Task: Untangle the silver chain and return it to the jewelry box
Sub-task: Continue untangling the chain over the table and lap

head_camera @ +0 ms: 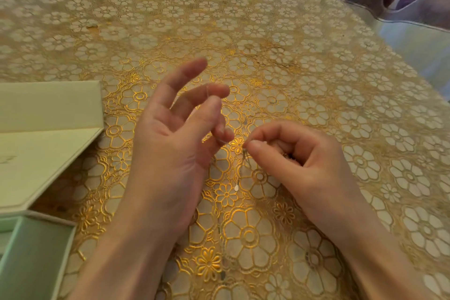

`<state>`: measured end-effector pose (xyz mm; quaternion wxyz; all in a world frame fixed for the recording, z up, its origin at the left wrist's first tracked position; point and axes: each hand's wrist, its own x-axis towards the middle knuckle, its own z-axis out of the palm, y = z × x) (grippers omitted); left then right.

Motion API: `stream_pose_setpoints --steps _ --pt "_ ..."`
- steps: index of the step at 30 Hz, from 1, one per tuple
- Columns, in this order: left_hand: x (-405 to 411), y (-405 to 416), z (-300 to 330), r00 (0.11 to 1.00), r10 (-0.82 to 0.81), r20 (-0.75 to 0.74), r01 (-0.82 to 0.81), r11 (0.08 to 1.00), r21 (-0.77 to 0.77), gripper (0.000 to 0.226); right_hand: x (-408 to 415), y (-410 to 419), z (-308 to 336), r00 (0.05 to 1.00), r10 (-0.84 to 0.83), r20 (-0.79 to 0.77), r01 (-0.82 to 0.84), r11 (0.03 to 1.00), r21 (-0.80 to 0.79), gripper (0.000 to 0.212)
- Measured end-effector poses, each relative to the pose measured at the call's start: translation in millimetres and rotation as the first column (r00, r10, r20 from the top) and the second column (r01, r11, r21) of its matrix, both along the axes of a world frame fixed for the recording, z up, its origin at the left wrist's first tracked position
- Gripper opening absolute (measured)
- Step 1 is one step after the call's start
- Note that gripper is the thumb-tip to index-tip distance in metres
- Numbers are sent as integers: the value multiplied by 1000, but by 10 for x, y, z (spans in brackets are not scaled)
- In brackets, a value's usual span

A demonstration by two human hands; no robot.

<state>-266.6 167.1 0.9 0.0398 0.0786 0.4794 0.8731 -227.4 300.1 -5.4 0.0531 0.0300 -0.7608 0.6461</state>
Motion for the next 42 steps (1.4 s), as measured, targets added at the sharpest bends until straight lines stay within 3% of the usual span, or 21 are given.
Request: stream_pose_setpoints --steps 5,7,11,14,29,38,42 --pt "-19 -31 -17 992 92 92 -88 995 -43 21 -2 -8 12 1000 -9 15 9 1000 -1 12" --pt "-30 -50 -39 993 110 39 -101 978 -180 17 -13 3 23 998 -56 38 59 995 -79 11" --pt "34 22 -58 972 41 -233 -176 780 -600 5 -43 43 35 987 -145 68 159 948 -276 13" --pt "74 81 -69 927 -63 -369 -244 646 -723 8 -56 61 29 986 -149 77 166 936 -312 12" --pt "79 93 -58 923 -10 -385 -284 656 -699 6 -46 30 23 992 -126 25 129 972 -199 9" --pt "49 35 -108 820 -104 -563 -460 467 -755 4 -47 24 -25 988 -151 -20 149 986 -76 8" --pt "61 54 -103 828 -84 -554 -458 468 -756 4 -46 16 -16 990 -138 -24 137 989 -56 12"
